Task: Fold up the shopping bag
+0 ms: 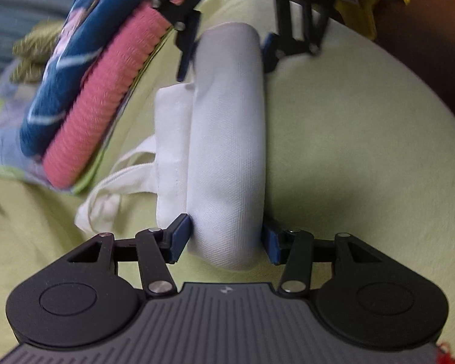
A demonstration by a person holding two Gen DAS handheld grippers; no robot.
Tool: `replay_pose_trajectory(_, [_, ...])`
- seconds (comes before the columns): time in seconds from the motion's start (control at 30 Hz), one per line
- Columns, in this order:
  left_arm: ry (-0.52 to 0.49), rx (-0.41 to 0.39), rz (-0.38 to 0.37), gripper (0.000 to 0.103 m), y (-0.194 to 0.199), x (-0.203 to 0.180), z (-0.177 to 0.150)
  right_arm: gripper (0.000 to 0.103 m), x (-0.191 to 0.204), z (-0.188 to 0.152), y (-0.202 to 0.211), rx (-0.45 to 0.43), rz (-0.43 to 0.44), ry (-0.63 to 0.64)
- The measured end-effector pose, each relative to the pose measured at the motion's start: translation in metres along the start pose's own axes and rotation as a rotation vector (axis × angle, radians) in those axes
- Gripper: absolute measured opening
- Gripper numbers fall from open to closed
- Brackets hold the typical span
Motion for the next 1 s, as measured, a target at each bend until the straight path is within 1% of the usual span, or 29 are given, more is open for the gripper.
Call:
replay_pose_trajectory(0.07, [0.036, -0.002, -0.021, 0.054, 0.002, 0.003, 0.000, 0.050, -0.008, 0.004, 0.001, 0.019, 0.049, -0.051])
replay_pose_trajectory(0.13, [0.061, -0.001, -0.032, 0.053, 0.005, 0.003, 0.000, 0.050, -0.010, 0.009, 0.004, 0.031, 0.082, -0.073])
replay_pose_trajectory(0.23, [0.087, 0.000, -0.058, 0.053, 0.014, -0.004, -0.003, 0.050, -0.007, 0.012, 0.014, 0.012, 0.134, -0.103])
replay_pose_trajectory(0.37, [0.089, 0.001, -0.099, 0.053, 0.038, -0.027, -0.010, 0.050, 0.013, 0.013, 0.036, -0.015, 0.172, -0.105])
replay_pose_trajectory(0.47, [0.077, 0.004, -0.142, 0.053, 0.060, -0.052, -0.017, 0.050, 0.029, 0.011, 0.058, -0.033, 0.245, -0.148])
replay_pose_trajectory(0.57, [0.079, 0.003, -0.198, 0.054, 0.079, -0.070, -0.023, 0.051, 0.037, 0.012, 0.074, -0.036, 0.362, -0.222])
replay_pose_trajectory(0.63, [0.111, -0.005, -0.250, 0.054, 0.086, -0.072, -0.026, 0.051, 0.032, 0.011, 0.073, -0.021, 0.436, -0.283])
replay_pose_trajectory(0.7, [0.151, -0.005, -0.286, 0.054, 0.085, -0.064, -0.027, 0.051, 0.021, 0.011, 0.067, 0.001, 0.516, -0.367])
replay_pose_trajectory(0.83, [0.217, 0.009, -0.371, 0.054, 0.073, -0.040, -0.024, 0.051, -0.015, 0.003, 0.042, 0.033, 0.729, -0.610])
replay_pose_trajectory(0.9, [0.235, 0.012, -0.405, 0.054, 0.067, -0.031, -0.023, 0.051, -0.022, -0.005, 0.034, 0.041, 0.807, -0.695])
replay_pose_trajectory(1.0, [0.245, 0.012, -0.420, 0.053, 0.062, -0.024, -0.024, 0.051, -0.033, -0.015, 0.023, 0.055, 0.912, -0.816])
Point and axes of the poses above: each gripper's, at about its wrist camera, not at the fingertips, and y roughly against the way its jaws point, x to its left, z to its top, the point moved 3 cm from there along -y, roughly the way its jaws point, and after that the axes turned 14 degrees about x, right-handed, at the moved point
